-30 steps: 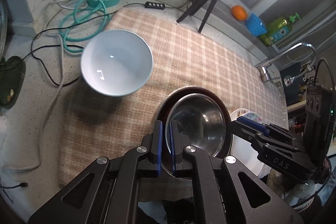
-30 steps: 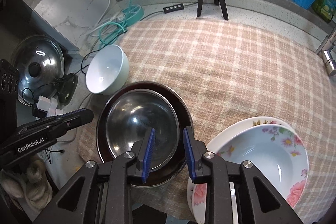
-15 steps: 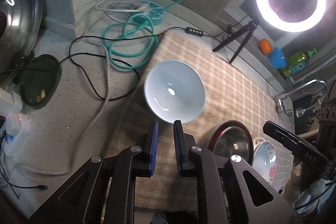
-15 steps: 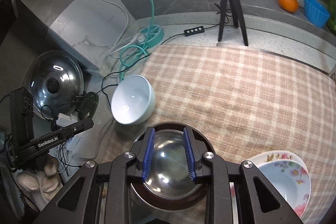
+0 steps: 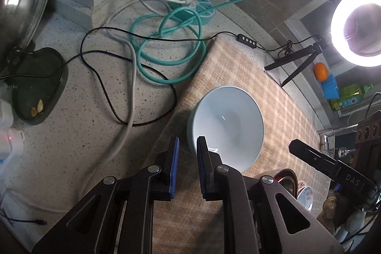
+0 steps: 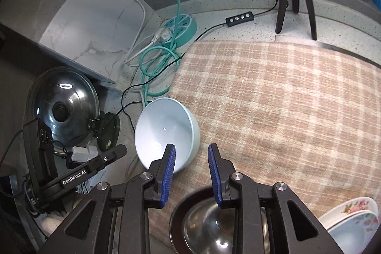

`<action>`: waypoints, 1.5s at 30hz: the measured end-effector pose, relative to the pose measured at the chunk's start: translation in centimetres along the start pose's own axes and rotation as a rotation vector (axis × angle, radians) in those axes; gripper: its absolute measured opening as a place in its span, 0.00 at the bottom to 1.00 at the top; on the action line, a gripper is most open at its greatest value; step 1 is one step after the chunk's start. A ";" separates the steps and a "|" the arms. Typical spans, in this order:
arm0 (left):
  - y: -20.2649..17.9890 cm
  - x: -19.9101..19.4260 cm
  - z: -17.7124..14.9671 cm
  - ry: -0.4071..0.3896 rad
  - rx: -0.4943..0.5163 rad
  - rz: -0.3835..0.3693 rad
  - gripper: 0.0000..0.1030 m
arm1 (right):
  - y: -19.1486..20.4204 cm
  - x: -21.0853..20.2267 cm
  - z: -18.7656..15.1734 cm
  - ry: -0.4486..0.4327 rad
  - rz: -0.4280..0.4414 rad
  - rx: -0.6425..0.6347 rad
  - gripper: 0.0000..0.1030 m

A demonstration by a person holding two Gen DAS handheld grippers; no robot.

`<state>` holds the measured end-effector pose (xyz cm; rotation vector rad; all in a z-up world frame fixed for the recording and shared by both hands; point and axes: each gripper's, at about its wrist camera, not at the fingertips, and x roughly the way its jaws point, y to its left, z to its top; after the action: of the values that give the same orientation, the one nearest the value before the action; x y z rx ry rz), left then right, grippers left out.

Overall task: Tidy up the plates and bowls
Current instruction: 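Move both grippers to the rim of the light-blue bowl, then close both grippers on the light-blue bowl rim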

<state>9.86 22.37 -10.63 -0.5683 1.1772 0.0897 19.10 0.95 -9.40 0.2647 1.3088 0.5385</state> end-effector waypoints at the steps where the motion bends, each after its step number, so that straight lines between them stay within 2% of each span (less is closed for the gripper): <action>1: 0.0 0.2 0.1 0.002 0.000 0.000 0.13 | -0.1 0.4 0.3 0.006 0.001 0.006 0.25; 8: 0.0 1.4 1.0 0.019 0.006 0.008 0.13 | 0.3 2.9 1.6 0.044 -0.012 -0.019 0.25; 22: -0.5 2.8 1.2 0.039 0.021 -0.012 0.13 | 1.0 5.6 2.0 0.097 -0.064 -0.062 0.24; 29: -0.5 3.1 1.1 0.031 0.022 0.001 0.05 | 1.1 5.9 1.7 0.103 -0.078 -0.070 0.14; 35: -0.6 3.1 1.2 0.027 0.033 0.015 0.05 | 0.9 5.9 1.9 0.094 -0.093 -0.069 0.07; 45: -1.4 2.8 0.8 0.001 0.077 0.048 0.05 | 1.3 5.5 1.6 0.072 -0.116 -0.083 0.06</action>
<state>12.12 20.92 -12.36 -0.4730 1.1904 0.0846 21.23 5.09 -13.03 0.1004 1.3587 0.5066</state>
